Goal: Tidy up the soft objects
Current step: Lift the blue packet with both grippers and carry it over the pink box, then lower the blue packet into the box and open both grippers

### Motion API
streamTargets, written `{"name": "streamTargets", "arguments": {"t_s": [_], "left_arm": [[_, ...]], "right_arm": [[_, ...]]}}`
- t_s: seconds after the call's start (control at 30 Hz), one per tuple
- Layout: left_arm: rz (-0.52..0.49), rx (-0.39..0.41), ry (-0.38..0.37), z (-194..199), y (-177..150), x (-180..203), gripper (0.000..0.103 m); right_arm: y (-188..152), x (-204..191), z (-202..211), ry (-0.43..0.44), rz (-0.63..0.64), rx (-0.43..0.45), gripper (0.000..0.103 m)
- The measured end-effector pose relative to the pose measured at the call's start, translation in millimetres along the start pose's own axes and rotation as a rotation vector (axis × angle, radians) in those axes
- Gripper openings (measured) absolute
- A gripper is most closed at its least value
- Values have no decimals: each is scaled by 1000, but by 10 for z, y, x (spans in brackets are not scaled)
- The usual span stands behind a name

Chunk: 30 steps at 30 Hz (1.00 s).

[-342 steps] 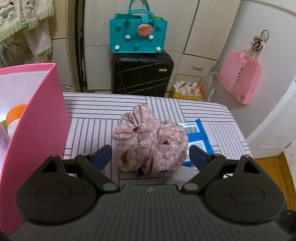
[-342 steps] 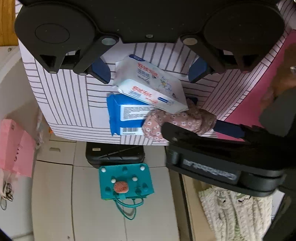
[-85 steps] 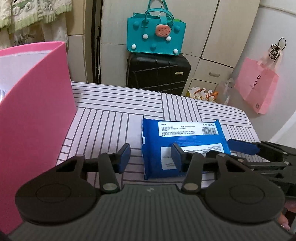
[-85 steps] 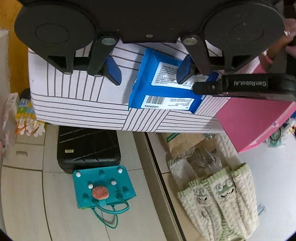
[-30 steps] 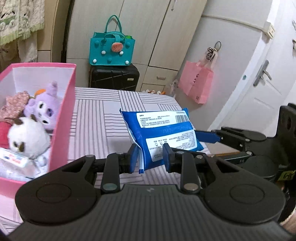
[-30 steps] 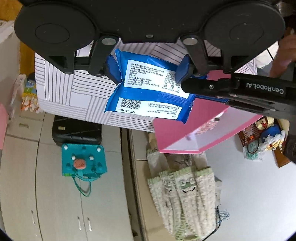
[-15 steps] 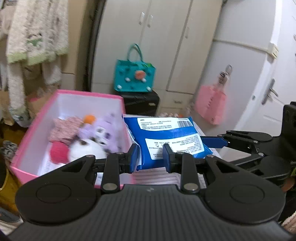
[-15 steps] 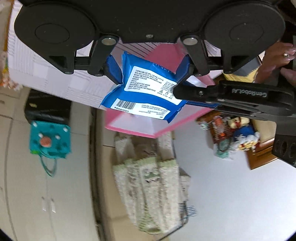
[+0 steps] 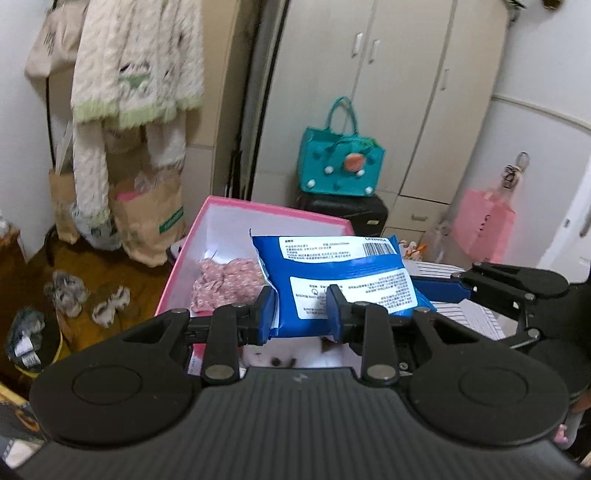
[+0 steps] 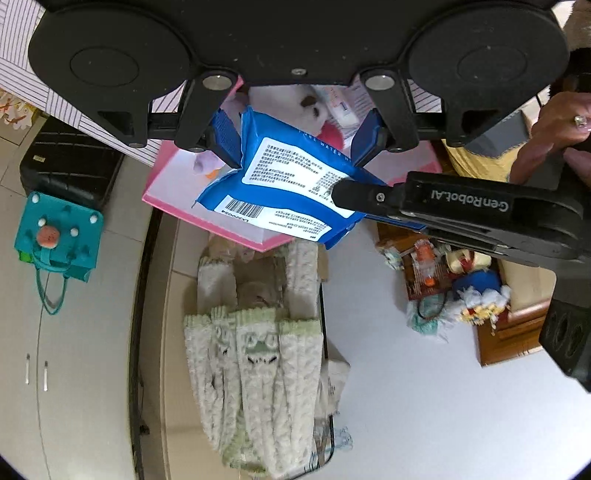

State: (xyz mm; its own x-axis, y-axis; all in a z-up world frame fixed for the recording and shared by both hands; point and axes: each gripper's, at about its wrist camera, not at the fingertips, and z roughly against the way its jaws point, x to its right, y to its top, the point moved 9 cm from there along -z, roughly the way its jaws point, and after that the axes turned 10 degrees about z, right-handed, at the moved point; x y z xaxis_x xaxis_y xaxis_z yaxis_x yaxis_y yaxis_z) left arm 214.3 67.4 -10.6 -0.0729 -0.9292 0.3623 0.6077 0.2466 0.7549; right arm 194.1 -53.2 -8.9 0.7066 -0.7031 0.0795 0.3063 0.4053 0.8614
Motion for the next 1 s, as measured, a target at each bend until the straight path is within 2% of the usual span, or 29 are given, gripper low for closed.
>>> {"name": "streamTargets", "arguments": {"t_s": [0.13, 0.23, 0.37, 0.47, 0.53, 0.67, 0.8, 1.0], "left_arm": [[48, -31, 34, -212, 18, -231, 27], [46, -48, 67, -286, -56, -348, 28], [9, -62, 118, -353, -134, -433, 28], [6, -89, 102, -400, -159, -427, 28], [-17, -81, 109, -383, -159, -391, 29], [-51, -50, 134, -265, -153, -352, 30], [-51, -35, 137, -124, -132, -324, 34], [-110, -23, 130, 76, -151, -158, 49]], "right_arm": [[-22, 5, -293, 19, 10, -70, 60], [-86, -7, -433, 59, -13, -111, 54], [-145, -86, -471, 116, -34, -125, 53], [-167, -167, -530, 146, -21, -130, 52], [-165, -236, -567, 186, -26, -140, 52], [-186, -269, -527, 172, -9, -139, 52], [-199, -171, -364, 187, -63, -114, 52], [-168, -26, -10, 146, -95, -59, 55]]}}
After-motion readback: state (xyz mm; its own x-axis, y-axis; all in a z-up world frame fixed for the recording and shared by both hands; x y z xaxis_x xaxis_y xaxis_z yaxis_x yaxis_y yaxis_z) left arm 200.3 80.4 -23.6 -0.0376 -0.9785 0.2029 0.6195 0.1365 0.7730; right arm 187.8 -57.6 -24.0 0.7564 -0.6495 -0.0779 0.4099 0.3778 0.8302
